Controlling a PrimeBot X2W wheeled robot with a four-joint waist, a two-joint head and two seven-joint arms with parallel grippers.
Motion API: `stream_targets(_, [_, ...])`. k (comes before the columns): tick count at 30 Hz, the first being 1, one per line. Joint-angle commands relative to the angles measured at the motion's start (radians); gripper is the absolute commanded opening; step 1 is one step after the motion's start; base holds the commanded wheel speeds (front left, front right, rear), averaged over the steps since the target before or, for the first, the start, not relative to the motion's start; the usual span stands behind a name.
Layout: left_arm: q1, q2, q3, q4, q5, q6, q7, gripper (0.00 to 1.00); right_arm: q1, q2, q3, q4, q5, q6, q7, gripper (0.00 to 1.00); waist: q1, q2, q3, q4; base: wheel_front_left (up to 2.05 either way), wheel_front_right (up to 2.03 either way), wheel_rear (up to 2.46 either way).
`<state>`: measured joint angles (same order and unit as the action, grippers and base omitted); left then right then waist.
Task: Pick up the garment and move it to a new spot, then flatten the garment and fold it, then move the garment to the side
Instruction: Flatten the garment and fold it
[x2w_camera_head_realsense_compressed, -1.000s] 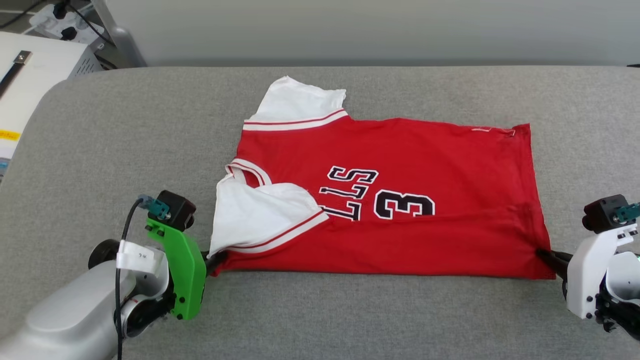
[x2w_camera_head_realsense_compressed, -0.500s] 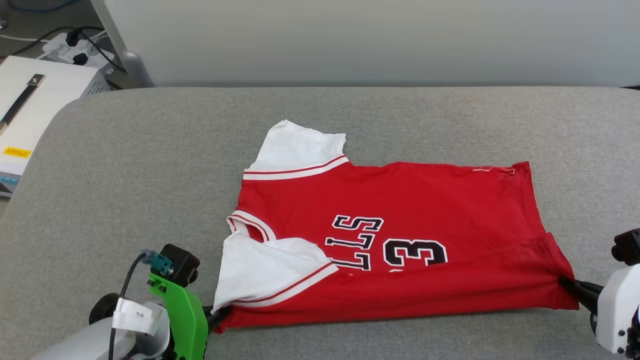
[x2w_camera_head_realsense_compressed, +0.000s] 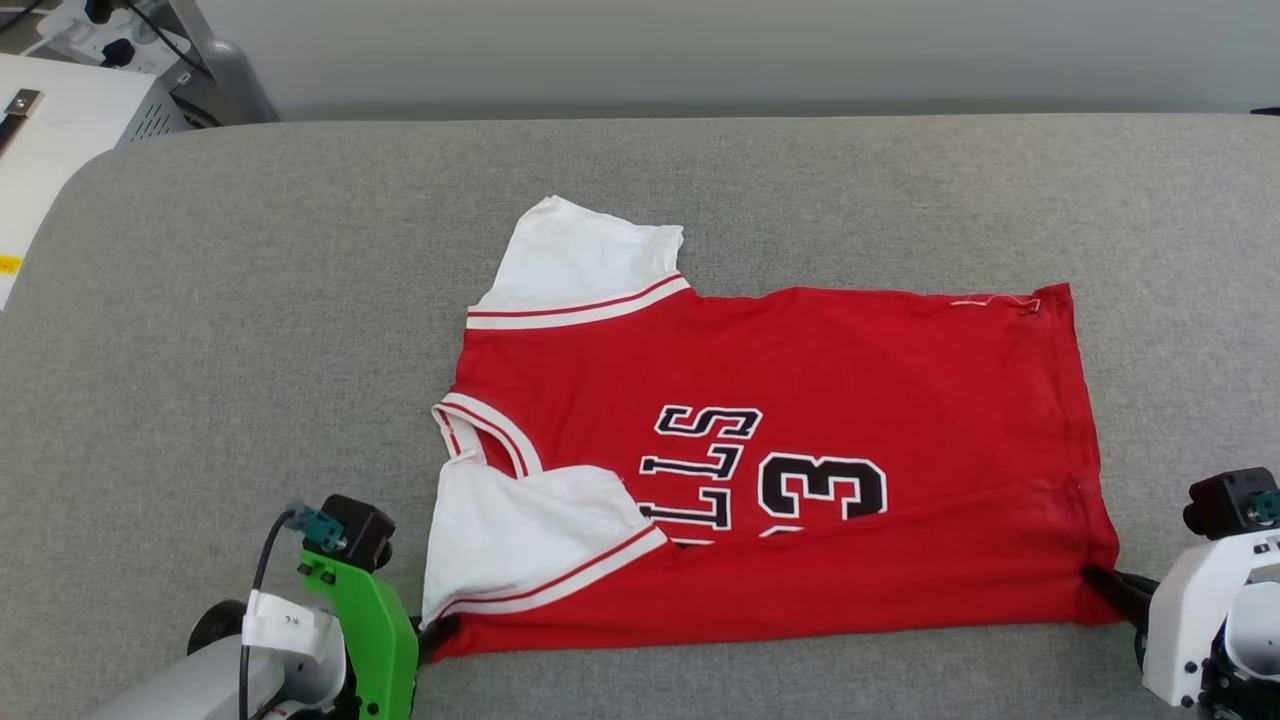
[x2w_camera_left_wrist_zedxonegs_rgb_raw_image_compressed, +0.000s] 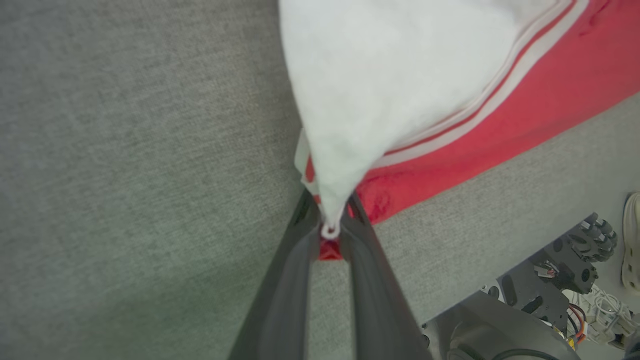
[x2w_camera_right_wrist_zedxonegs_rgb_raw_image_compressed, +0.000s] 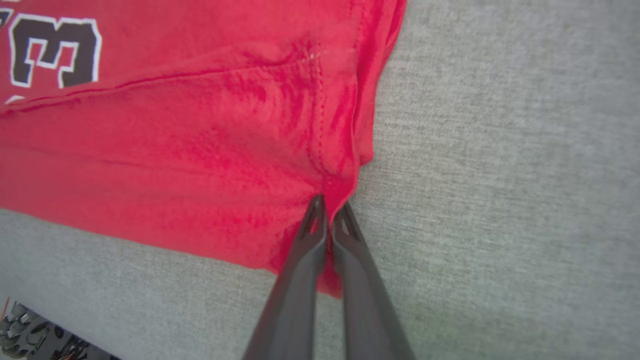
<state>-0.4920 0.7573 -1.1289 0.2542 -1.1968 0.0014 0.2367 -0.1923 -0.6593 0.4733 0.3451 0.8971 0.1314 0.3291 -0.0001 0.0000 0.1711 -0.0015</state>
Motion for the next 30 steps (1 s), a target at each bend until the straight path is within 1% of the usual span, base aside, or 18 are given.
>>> stream_targets(1, [0.022,-0.004,-0.003,0.027,-0.008,-0.003,-0.009,0.21,-0.009,0.015,0.007,0.013,-0.004,-0.001,-0.019,0.00,0.0001,0.0000,-0.007,0.002,0.00,0.00,0.00])
stream_targets(2, [0.022,-0.004,0.000,0.036,-0.007,-0.005,-0.017,0.97,-0.007,0.019,0.005,0.015,-0.001,-0.001,-0.033,0.06,0.0001,0.0000,-0.012,0.004,0.00,0.00,0.00])
stream_targets(3, [0.020,0.000,0.005,0.042,-0.001,-0.005,-0.034,1.00,-0.005,0.020,-0.003,0.015,-0.002,-0.001,-0.057,0.61,0.0001,0.0000,-0.018,0.006,0.00,0.00,0.00])
stream_targets(4, [0.017,0.004,0.010,0.044,0.006,-0.004,-0.048,1.00,-0.003,0.019,-0.009,0.014,-0.008,-0.001,-0.078,1.00,0.0001,0.0000,-0.024,0.009,0.00,0.00,0.00])
stream_targets(6, [0.007,0.020,0.022,0.033,0.019,0.000,-0.072,1.00,0.007,0.017,-0.022,0.001,-0.017,-0.001,-0.112,1.00,0.0001,0.0000,-0.037,0.013,0.00,0.00,0.00])
stream_targets(8, [-0.001,0.048,0.042,-0.006,0.018,0.009,-0.088,1.00,0.020,0.014,-0.043,-0.020,-0.026,-0.001,-0.147,1.00,0.0001,0.0000,-0.049,0.015,0.00,0.00,0.00])
stream_targets(10, [-0.015,0.081,0.070,-0.057,0.014,0.024,-0.105,1.00,0.028,0.008,-0.073,-0.048,-0.051,-0.001,-0.191,1.00,0.0001,0.0000,-0.057,0.013,0.00,0.00,0.00])
stream_targets(12, [-0.038,0.112,0.089,-0.094,0.033,0.040,-0.119,1.00,0.033,0.014,-0.105,-0.072,-0.072,-0.001,-0.225,1.00,0.0001,0.0000,-0.060,0.010,0.00,0.00,0.00])
stream_targets(14, [-0.072,0.139,0.114,-0.128,0.060,0.064,-0.139,1.00,0.034,0.028,-0.156,-0.101,-0.108,-0.001,-0.274,1.00,0.0001,0.0000,-0.061,0.005,0.00,0.00,0.00])
stream_targets(17, [-0.133,0.153,0.160,-0.154,0.089,0.104,-0.173,1.00,0.039,0.066,-0.223,-0.163,-0.169,-0.001,-0.317,1.00,0.0001,0.0000,-0.050,-0.009,0.00,0.00,0.00])
stream_targets(20, [-0.198,0.136,0.198,-0.151,0.105,0.128,-0.193,1.00,0.045,0.120,-0.288,-0.221,-0.225,-0.001,-0.350,1.00,0.0001,0.0000,-0.024,-0.025,0.00,0.00,0.00])
stream_targets(23, [-0.286,0.114,0.210,-0.126,0.149,0.129,-0.186,1.00,0.047,0.185,-0.355,-0.290,-0.292,-0.001,-0.378,1.00,0.0001,0.0000,0.019,-0.048,0.00,0.00,0.00])
stream_targets(27, [-0.419,0.065,0.222,-0.080,0.175,0.098,-0.147,1.00,0.052,0.249,-0.397,-0.381,-0.362,-0.001,-0.363,1.00,0.0001,0.0000,0.090,-0.081,0.00,0.00,0.00])
stream_targets(30, [-0.528,0.030,0.223,-0.015,0.172,0.060,-0.071,1.00,0.045,0.280,-0.410,-0.439,-0.409,-0.001,-0.343,1.00,0.0001,0.0000,0.148,-0.109,0.00,0.00,0.00])
